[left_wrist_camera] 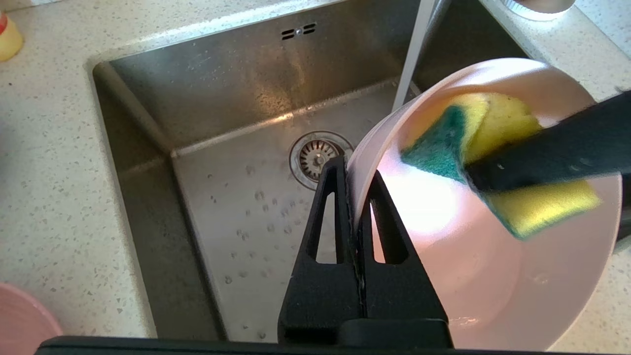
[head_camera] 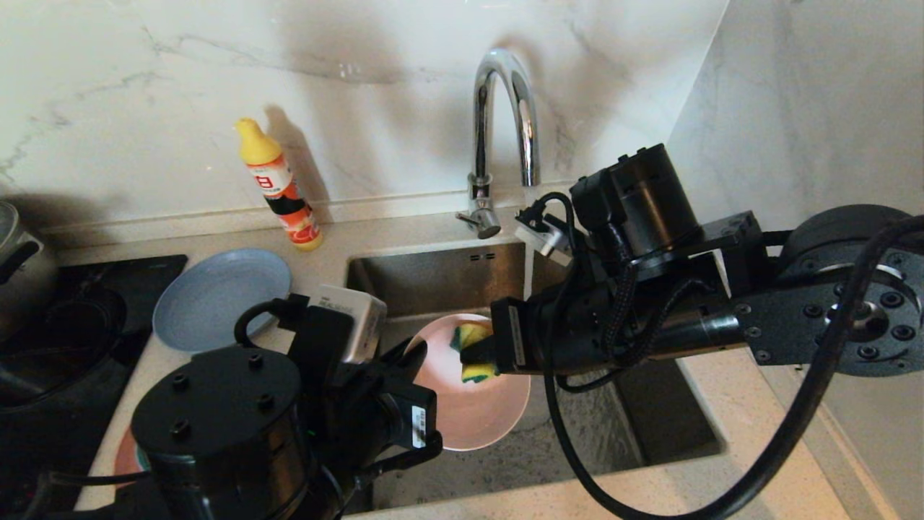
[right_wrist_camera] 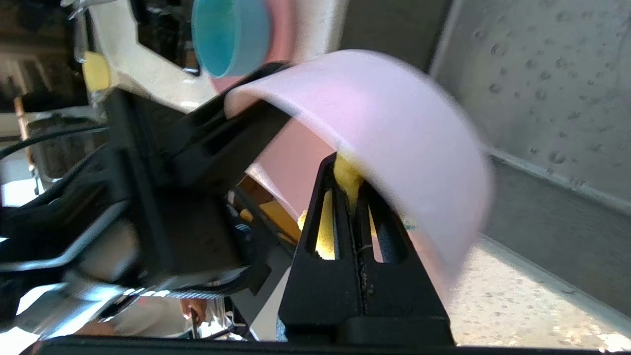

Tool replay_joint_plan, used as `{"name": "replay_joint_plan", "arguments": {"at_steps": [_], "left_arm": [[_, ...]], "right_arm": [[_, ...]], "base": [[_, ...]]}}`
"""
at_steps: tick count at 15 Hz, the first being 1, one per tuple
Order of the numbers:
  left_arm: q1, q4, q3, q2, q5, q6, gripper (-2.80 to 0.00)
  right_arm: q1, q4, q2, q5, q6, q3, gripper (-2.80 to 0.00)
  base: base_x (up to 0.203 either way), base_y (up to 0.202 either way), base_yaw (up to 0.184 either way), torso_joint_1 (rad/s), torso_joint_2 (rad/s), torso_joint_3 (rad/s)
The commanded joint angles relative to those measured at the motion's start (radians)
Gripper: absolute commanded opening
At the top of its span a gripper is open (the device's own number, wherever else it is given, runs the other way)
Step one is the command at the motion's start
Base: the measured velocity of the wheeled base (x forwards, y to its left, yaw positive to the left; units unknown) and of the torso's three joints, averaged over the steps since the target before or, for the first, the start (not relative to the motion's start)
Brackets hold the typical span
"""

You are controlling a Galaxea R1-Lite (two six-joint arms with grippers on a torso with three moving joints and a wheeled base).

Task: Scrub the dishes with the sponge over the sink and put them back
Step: Wipe the bowl

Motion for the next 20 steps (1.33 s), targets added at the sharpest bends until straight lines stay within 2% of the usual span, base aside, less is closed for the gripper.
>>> {"name": "replay_joint_plan", "arguments": {"at_steps": [1,7,9,14,20], "left_arm": [[0.0,-0.005,0.0,0.005,0.004,-0.002,-2.8],[0.0,-0.025,0.005,0.008,0.003,-0.002,-2.8],[0.0,-0.025,0.0,0.003,0.003,0.0,-2.8],[0.003,-0.027,-0.007,-0.005,0.003,0.003,-2.8],[0.003,-0.045,-0.018,0.01,0.003,0.002,-2.8]], "right_arm": [[0.015,0.002,-0.016,0.002,0.004,-0.004,-2.8],[0.007,0.03,-0.067,0.001,0.004,0.005,-2.8],[0.0,0.075,-0.087,0.002,0.004,0.033,-2.8],[0.002,0.084,-0.116,0.002,0.003,0.1,-2.8],[0.083,0.077,-0.057,0.005,0.003,0.081,-2.8]], "base": [[0.0,0.0,0.0,0.0,0.0,0.0],[0.0,0.0,0.0,0.0,0.0,0.0],[0.0,0.0,0.0,0.0,0.0,0.0],[0.0,0.0,0.0,0.0,0.0,0.0],[0.0,0.0,0.0,0.0,0.0,0.0]]}}
